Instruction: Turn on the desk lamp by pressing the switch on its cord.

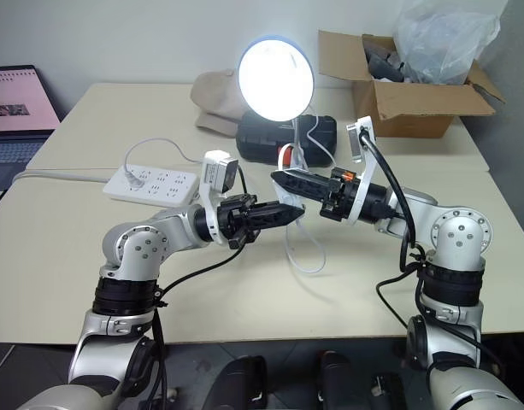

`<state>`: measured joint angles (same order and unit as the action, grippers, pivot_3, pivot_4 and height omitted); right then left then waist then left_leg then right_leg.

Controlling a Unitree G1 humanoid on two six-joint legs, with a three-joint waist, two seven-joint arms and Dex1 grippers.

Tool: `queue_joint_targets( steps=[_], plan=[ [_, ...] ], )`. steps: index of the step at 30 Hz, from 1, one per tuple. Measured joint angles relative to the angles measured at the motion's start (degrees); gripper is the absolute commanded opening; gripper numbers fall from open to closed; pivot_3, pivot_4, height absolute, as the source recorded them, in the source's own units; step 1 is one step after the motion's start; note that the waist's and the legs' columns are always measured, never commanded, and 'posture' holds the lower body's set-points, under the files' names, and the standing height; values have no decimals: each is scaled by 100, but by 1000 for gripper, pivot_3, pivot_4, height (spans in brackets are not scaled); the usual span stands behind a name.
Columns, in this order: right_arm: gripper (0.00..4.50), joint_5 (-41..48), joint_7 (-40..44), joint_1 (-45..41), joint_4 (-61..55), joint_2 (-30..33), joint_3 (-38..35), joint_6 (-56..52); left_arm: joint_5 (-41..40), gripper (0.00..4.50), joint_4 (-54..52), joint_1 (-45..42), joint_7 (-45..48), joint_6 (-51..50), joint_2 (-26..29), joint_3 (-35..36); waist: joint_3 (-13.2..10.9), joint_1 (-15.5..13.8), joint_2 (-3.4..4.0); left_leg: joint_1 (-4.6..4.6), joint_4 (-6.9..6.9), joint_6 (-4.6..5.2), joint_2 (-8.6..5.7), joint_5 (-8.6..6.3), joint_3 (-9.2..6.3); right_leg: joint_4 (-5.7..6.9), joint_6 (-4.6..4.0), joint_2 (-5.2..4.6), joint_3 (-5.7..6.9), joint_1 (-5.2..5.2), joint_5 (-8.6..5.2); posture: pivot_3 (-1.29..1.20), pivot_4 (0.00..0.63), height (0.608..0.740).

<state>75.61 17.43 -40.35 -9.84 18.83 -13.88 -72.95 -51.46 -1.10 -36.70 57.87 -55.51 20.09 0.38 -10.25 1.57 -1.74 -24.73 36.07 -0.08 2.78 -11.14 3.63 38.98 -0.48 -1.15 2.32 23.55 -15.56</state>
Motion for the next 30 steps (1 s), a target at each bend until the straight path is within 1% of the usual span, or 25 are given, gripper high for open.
queue_joint_targets(
  steps=[3,4,5,11,12,13,15,16,20,21,23,26,30],
  plan=[
    [399,0,0,63,1,18,64,0,-9,2103,2,0,25,-27,11,1,0,1,0,0,0,0,0,0,0,0,0,0,0,0,0,0,150,740],
    [399,0,1,63,0,21,71,5,-12,2381,2,0,36,-37,27,1,0,1,0,0,0,0,0,0,0,0,0,0,0,0,0,0,150,740],
    [399,0,2,63,1,27,74,11,-13,2494,2,0,50,-46,59,1,0,1,0,0,0,0,1,0,0,0,0,0,0,0,0,0,150,740],
    [399,-4,-13,63,22,33,152,97,36,3667,-40,118,160,-17,247,-11,0,4,0,0,0,0,1,0,0,0,0,0,0,0,0,0,150,740],
    [399,-8,-31,63,39,31,156,117,108,3910,-83,163,185,26,337,-44,0,6,0,0,-1,0,2,0,0,0,0,0,0,1,0,0,150,740],
    [399,-19,-71,62,80,23,157,135,252,4057,-148,234,240,160,474,-109,0,7,0,0,-3,0,2,0,-1,0,0,0,0,1,0,0,150,740],
    [398,-75,-308,91,136,-6,152,209,876,4412,-517,555,508,751,1114,-503,0,27,0,2,-8,0,3,0,3,-2,-1,3,-6,3,0,0,150,740],
    [398,-133,-421,118,165,-4,145,242,1137,4500,-621,691,610,990,1357,-608,0,27,1,3,-10,0,3,0,3,-2,-2,3,-7,4,-1,0,150,740],
    [398,-367,-831,160,343,-99,178,302,1796,4500,-875,1003,873,1792,1829,-764,0,-20,0,-4,-8,0,0,0,4,-3,-2,-5,-3,9,-1,0,150,740],
    [398,-549,-1044,194,369,-182,234,358,2018,4500,-1066,1206,933,2068,2148,-765,3,-14,-5,-3,-8,0,2,-1,4,-8,-2,-5,-4,5,-1,0,150,740],
    [398,-952,-1381,321,584,-231,290,449,2274,4500,-1230,1470,920,2358,2398,-674,2,-8,-3,-3,-9,1,0,-1,8,-9,-2,-9,-7,7,-1,0,150,740],
    [398,-1552,-1755,370,947,-393,429,625,2470,4500,-1320,1636,781,2649,2380,-651,1,-27,-1,-5,-8,1,-1,-1,7,-7,-1,-10,-5,9,-1,0,150,740],
    [398,-2271,-1985,352,1332,-547,580,908,2594,4500,-1446,1706,493,2899,2249,-568,1,-29,-1,-5,-8,1,-1,-1,8,-6,0,-9,-5,9,-1,0,150,740]
  ],
)
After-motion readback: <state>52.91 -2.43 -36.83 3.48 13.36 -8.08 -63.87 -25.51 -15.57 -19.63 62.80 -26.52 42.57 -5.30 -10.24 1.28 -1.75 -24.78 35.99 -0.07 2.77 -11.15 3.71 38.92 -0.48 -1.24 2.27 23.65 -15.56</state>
